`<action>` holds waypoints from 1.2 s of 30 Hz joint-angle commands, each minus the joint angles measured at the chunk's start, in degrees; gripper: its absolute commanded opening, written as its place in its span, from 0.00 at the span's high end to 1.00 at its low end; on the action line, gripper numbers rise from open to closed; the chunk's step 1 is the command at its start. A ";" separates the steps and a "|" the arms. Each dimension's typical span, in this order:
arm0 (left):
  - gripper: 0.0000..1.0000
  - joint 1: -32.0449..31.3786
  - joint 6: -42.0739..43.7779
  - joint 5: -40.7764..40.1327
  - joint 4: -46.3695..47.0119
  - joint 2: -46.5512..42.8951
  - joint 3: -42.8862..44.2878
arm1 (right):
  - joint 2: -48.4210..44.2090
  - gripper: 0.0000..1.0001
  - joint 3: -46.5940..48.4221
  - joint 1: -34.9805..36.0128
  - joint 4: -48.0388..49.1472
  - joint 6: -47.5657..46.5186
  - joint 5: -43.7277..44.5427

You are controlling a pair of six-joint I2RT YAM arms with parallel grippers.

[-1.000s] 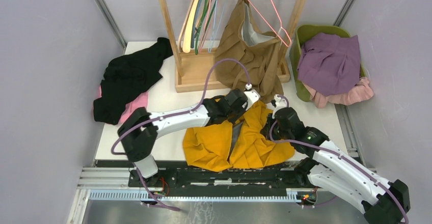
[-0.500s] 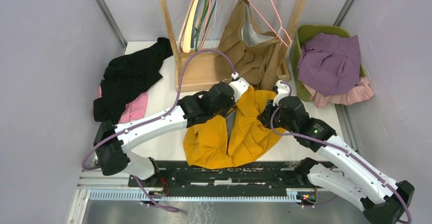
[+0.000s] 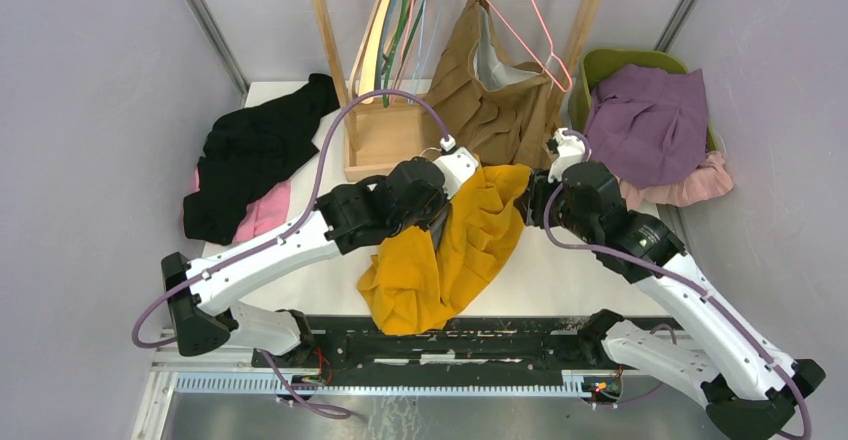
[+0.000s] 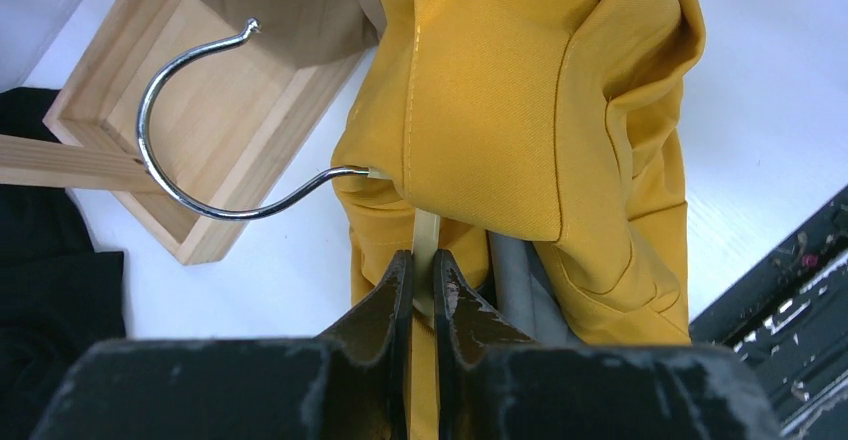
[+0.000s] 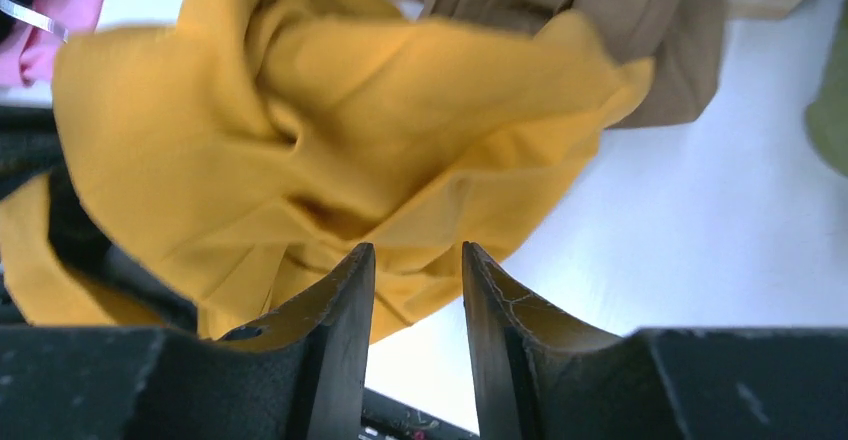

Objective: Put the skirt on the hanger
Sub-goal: Hang the skirt on the hanger.

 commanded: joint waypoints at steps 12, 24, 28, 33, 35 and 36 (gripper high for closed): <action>0.97 -4.23 1.18 -4.03 -7.46 -6.44 6.20 | 8.79 0.12 -0.98 -34.31 10.03 -1.43 -39.10; 0.97 -4.68 1.27 0.03 -11.86 -7.80 10.86 | 10.69 0.14 -11.55 -39.40 27.06 4.96 -51.96; 0.97 -4.66 1.23 0.57 -12.58 -8.13 11.42 | 11.07 0.14 -12.10 -39.35 29.59 5.92 -54.06; 0.97 -4.64 1.36 0.64 -12.94 -7.80 12.06 | 10.52 0.15 -13.30 -39.37 31.45 7.27 -57.20; 0.97 -4.66 1.45 0.80 -12.93 -7.74 12.34 | 10.47 0.16 -13.89 -39.26 31.88 7.88 -57.79; 0.97 -4.73 1.45 0.96 -12.99 -7.70 12.48 | 10.38 0.16 -14.32 -39.29 32.02 8.07 -57.91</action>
